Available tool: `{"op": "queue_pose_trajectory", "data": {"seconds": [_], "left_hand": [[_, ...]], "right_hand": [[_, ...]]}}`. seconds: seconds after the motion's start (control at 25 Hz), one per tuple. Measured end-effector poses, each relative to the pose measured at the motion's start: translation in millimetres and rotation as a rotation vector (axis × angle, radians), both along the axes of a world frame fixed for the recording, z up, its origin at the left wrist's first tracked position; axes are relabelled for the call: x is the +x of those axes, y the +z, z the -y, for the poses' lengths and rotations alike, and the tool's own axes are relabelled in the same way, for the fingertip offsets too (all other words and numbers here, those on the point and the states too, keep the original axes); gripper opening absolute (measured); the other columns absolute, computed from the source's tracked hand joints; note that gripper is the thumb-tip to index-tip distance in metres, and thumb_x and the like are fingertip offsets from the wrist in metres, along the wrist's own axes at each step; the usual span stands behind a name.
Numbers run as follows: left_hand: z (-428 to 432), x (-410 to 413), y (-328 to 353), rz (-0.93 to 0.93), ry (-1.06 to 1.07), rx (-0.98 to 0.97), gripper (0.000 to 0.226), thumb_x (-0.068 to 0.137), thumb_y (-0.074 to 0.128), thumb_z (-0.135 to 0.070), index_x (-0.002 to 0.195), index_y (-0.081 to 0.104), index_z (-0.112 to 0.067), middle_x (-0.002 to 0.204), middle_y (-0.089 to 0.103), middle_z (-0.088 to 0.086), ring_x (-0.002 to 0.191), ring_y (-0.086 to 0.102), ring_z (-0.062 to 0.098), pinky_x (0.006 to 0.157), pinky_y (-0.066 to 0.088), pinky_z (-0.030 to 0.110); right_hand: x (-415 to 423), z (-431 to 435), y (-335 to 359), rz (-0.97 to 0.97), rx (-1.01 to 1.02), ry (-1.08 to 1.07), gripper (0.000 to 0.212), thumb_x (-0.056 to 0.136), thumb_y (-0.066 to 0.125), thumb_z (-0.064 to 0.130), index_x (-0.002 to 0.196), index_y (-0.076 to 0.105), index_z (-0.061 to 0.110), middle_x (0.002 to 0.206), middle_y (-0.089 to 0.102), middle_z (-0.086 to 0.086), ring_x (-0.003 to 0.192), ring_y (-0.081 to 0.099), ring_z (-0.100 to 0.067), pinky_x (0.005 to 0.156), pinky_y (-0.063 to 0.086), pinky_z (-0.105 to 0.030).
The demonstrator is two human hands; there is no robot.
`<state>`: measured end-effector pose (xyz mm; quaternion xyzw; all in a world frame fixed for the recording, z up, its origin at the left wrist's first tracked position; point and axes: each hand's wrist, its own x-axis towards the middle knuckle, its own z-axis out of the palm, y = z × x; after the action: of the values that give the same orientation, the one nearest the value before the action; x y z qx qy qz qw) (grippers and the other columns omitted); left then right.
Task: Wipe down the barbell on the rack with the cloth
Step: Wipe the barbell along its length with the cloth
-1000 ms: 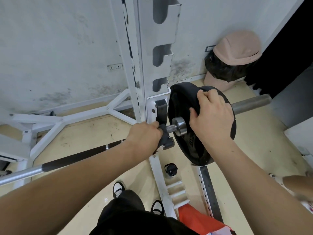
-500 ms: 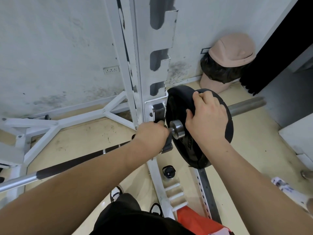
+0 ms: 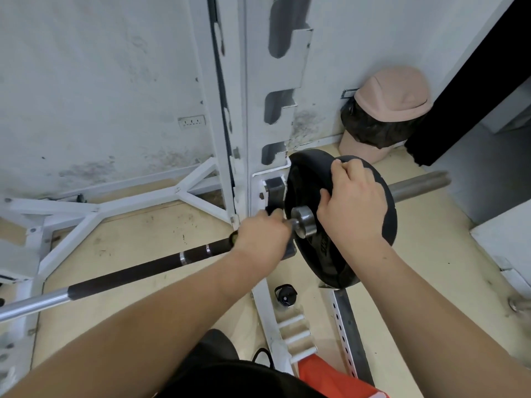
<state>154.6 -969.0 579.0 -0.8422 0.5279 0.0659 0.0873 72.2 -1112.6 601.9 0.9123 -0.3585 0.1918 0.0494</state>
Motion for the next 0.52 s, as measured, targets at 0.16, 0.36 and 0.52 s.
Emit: {"op": "queue_pose_trajectory", "data": {"seconds": [0.16, 0.36, 0.52], "left_hand": [[-47, 12, -11, -0.033, 0.063, -0.028, 0.04, 0.094, 0.061, -0.018, 0.134, 0.052, -0.019, 0.127, 0.048, 0.003, 0.108, 0.056, 0.029, 0.063, 0.04, 0.038], [-54, 32, -9, -0.041, 0.195, -0.117, 0.031, 0.093, 0.062, -0.026, 0.124, 0.06, -0.026, 0.112, 0.055, 0.0, 0.103, 0.058, 0.026, 0.062, 0.035, 0.036], [-54, 28, -9, -0.149, 0.195, -0.092, 0.035, 0.093, 0.063, -0.022, 0.127, 0.056, -0.025, 0.116, 0.057, 0.0, 0.108, 0.054, 0.026, 0.064, 0.035, 0.037]], "right_hand": [[-7, -28, 5, 0.108, -0.053, 0.258, 0.053, 0.084, 0.066, 0.016, 0.134, 0.06, 0.001, 0.133, 0.057, -0.021, 0.134, 0.046, -0.042, 0.115, 0.036, -0.056], [-20, -78, -48, -0.157, 0.381, 0.419, 0.022, 0.09, 0.063, 0.026, 0.108, 0.073, 0.018, 0.112, 0.061, 0.002, 0.109, 0.061, -0.023, 0.07, 0.058, -0.037], [-8, -70, -62, -0.339, 0.483, 0.297, 0.026, 0.092, 0.066, 0.03, 0.116, 0.073, 0.02, 0.122, 0.059, 0.004, 0.119, 0.054, -0.02, 0.076, 0.051, -0.032]]}}
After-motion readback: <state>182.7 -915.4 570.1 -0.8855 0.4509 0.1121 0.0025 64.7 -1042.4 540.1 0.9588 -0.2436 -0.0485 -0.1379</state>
